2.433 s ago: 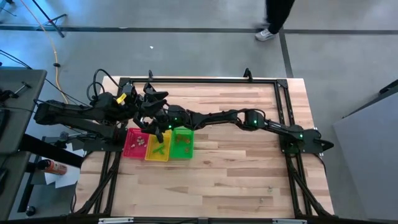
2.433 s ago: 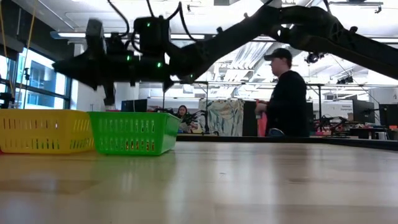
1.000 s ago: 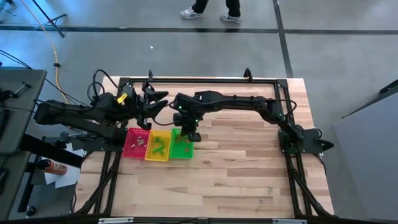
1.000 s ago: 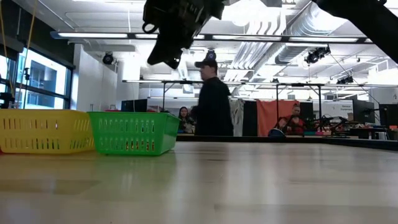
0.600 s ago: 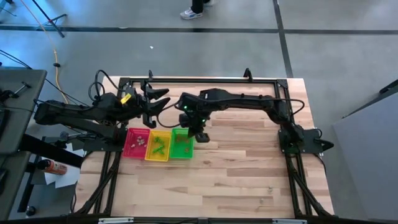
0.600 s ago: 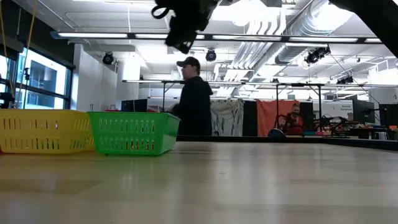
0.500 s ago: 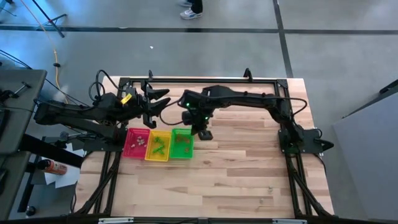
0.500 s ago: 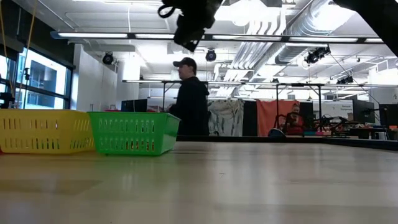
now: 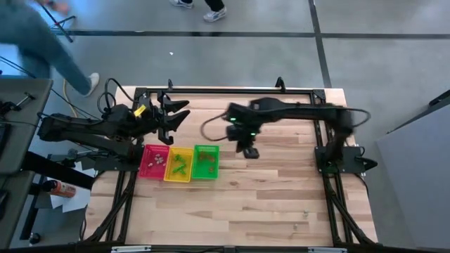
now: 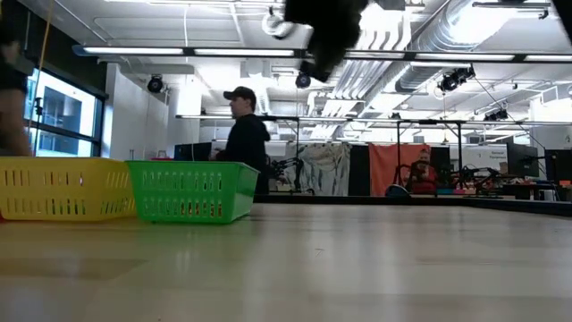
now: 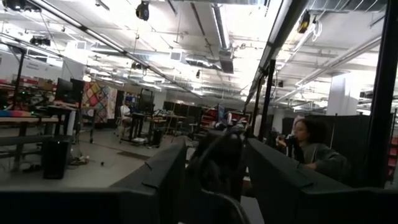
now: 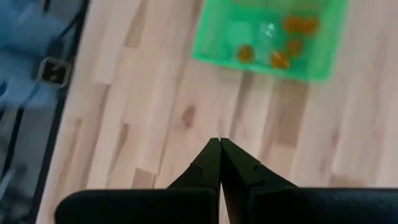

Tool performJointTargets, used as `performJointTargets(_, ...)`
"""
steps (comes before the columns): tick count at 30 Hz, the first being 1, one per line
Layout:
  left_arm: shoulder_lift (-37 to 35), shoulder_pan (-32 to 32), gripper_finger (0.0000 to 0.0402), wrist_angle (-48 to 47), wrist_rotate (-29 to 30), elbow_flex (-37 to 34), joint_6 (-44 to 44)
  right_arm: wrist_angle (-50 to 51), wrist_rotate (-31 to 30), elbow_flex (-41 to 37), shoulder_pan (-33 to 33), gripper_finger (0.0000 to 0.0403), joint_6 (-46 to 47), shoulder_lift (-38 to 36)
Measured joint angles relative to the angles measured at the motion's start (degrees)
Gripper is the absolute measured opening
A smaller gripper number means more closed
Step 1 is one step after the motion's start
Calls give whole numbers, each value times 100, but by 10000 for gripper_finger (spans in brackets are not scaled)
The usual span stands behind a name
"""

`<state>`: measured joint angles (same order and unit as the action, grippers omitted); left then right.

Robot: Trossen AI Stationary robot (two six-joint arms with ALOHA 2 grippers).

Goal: Sort Halloween decoration
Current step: Put the white skull toy into the red bin

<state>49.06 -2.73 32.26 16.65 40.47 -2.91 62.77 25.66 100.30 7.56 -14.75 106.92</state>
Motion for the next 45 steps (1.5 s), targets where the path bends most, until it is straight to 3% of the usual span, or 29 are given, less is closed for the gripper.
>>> performJointTargets(8, -5, 5, 159, -49, -1, 0, 8, -2869, -807, -3892, 3, 0, 2191, -3069)
performJointTargets(12, 172, 6, 159, -632, -1, 2, 150, -4529, -1301, -5112, -135, 0, 3107, -4229)
performJointTargets(16, 472, 6, 159, -1180, -1, 2, -39, -6424, -1765, -5914, -269, 0, 3704, -4815)
performJointTargets(19, 775, 6, 159, -1314, -7, 2, -277, -7639, -2245, -6198, -391, 0, 3709, -4889)
performJointTargets(24, 1134, 8, 159, -1201, -379, 0, -300, -8229, -2917, -6144, -583, 0, 3192, -4681)
performJointTargets(45, 1189, 8, 158, -1111, -627, 0, -455, -8232, -2943, -6018, -659, 0, 2923, -4499)
